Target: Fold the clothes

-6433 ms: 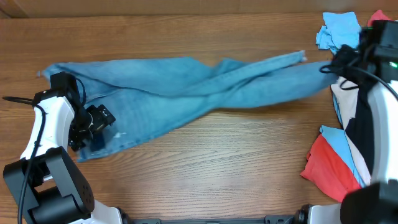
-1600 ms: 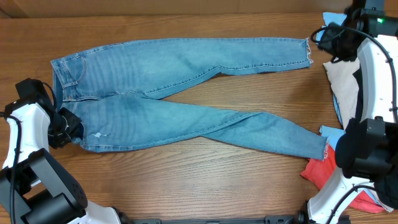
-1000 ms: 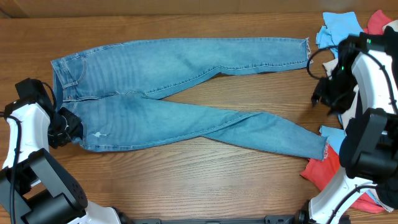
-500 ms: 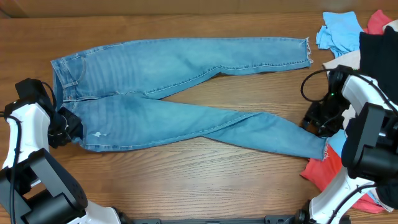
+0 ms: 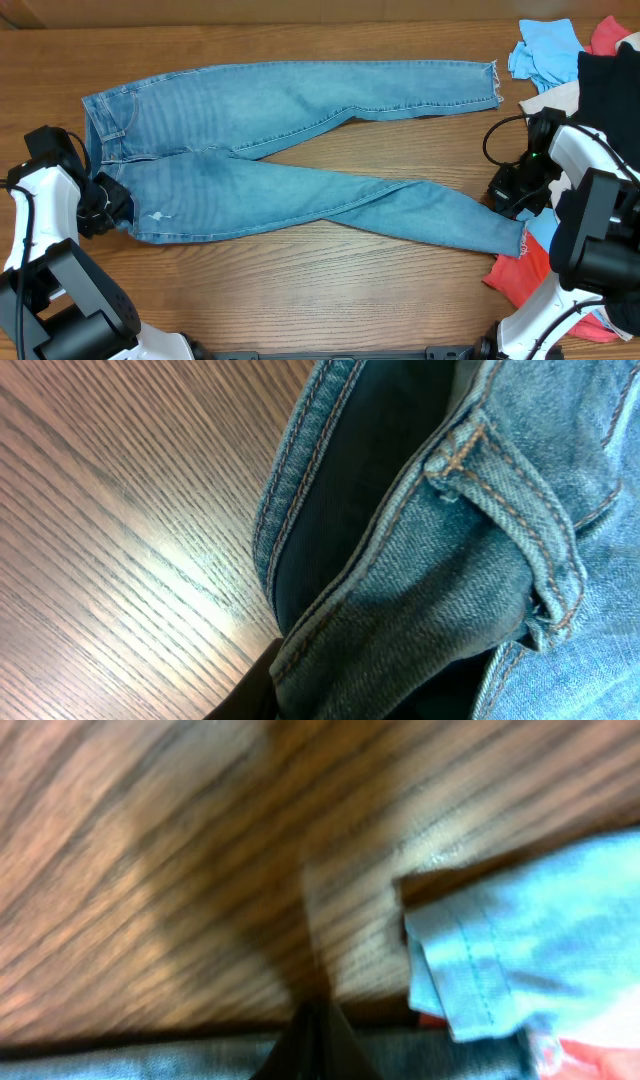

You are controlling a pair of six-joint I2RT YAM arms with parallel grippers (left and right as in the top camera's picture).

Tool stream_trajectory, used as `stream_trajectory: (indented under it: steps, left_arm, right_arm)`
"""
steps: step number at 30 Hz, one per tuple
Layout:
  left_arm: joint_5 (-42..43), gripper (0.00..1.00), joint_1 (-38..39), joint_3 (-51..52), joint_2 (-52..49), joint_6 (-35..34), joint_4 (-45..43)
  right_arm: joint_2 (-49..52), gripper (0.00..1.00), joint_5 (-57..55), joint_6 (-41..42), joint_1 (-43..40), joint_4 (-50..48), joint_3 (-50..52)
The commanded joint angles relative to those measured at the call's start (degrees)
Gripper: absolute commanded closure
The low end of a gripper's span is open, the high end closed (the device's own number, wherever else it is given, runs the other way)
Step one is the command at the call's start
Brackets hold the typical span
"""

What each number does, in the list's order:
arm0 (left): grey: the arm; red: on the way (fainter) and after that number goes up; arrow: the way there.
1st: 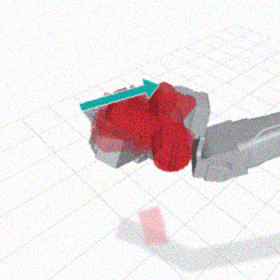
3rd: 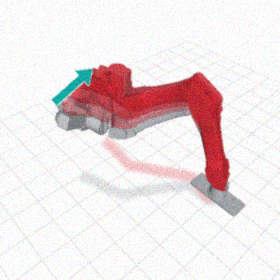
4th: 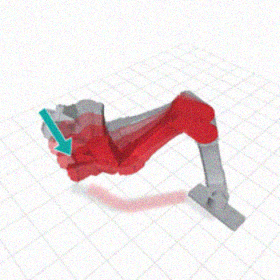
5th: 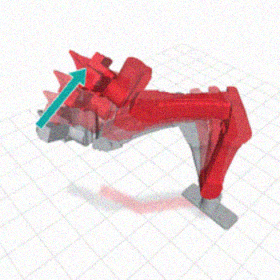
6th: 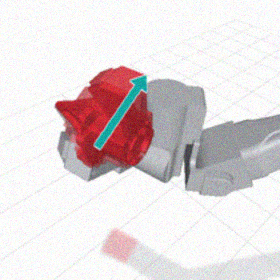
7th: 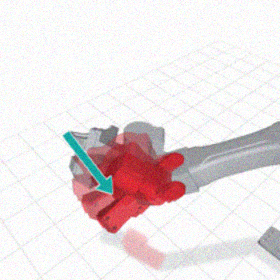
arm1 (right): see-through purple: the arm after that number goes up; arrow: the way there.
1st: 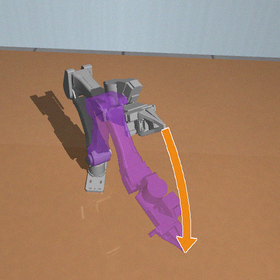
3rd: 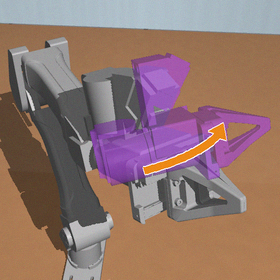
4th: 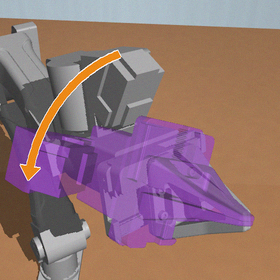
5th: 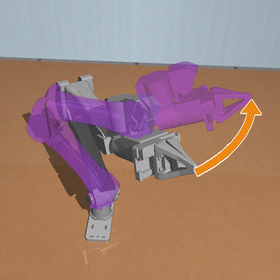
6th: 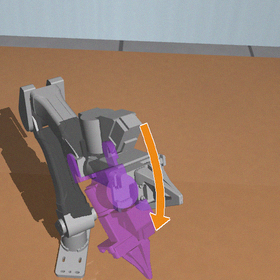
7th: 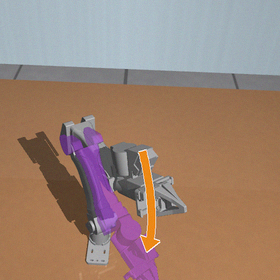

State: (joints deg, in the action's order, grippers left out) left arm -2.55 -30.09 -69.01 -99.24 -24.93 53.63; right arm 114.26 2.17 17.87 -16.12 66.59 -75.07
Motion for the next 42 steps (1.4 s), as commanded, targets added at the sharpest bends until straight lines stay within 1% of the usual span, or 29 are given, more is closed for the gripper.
stream_trajectory:
  steps: [1,2,6,7,8,9,11,18,26,29,32,33,34,35,37,42]
  left_arm:
    - [0.74,0.79,0.28,-0.44,-0.09,0.52,0.04]
    - [0.72,0.79,0.28,-0.44,-0.09,0.55,0.07]
    - [0.74,0.79,0.28,-0.44,-0.09,0.72,0.09]
    - [0.74,0.79,0.28,-0.44,-0.09,0.72,0.09]
    - [0.72,0.78,0.28,-0.44,-0.09,0.72,0.09]
    - [0.72,0.78,0.28,-0.44,-0.09,0.72,0.09]
    - [0.74,0.78,0.28,-0.44,-0.09,0.72,0.17]
    - [0.74,0.76,0.28,-0.44,-0.09,0.72,0.11]
    - [1.14,0.76,0.28,-0.44,-0.09,0.7,0.07]
    - [1.14,0.76,0.28,-0.44,-0.09,0.7,0.09]
    - [1.16,0.76,0.28,-0.44,-0.09,0.72,0.13]
    - [1.16,0.76,0.28,-0.44,-0.09,0.7,0.11]
    - [1.14,0.76,0.28,-0.44,-0.09,0.7,0.11]
    - [1.16,0.76,0.28,-0.44,-0.09,0.72,0.13]
    - [1.14,0.76,0.28,-0.44,-0.09,0.72,0.13]
    - [1.16,0.76,0.28,-0.44,-0.09,0.72,0.13]
  right_arm:
    - [-3.85,0.96,0.46,0.37,-0.15,2.4,-5.09]
    - [-4.76,0.84,0.33,0.39,-0.22,4.76,-6.51]
    - [-6.05,0.7,0.28,0.42,-0.26,6.73,-6.82]
    - [-6.05,0.64,0.28,0.42,-0.26,7.34,-6.78]
    - [-6.03,0.53,0.28,0.42,-0.31,7.69,-6.62]
    - [-6.03,0.48,0.28,0.42,-0.31,7.85,-6.38]
    - [-6.03,0.46,0.24,0.42,-0.42,7.65,-5.81]
    - [-6.03,0.46,0.24,1.73,-1.4,5.18,-1.16]
    - [-6.03,0.46,0.26,2.4,-2.51,-1.25,5.77]
    - [-6.01,0.48,0.26,2.58,-2.49,-2.95,6.6]
    - [-6.01,0.54,0.26,2.58,-2.49,-3.72,6.91]
    - [-5.92,0.59,0.26,2.58,-2.49,-4.04,7.04]
    - [-5.92,0.68,0.26,2.6,-2.49,-4.44,7.3]
    - [-5.92,0.82,0.26,2.6,-2.49,-4.72,7.58]
    - [-5.92,0.96,0.28,2.93,-2.49,-5.31,8.33]
    - [-5.92,0.96,0.35,3.21,-2.49,-5.97,9.38]
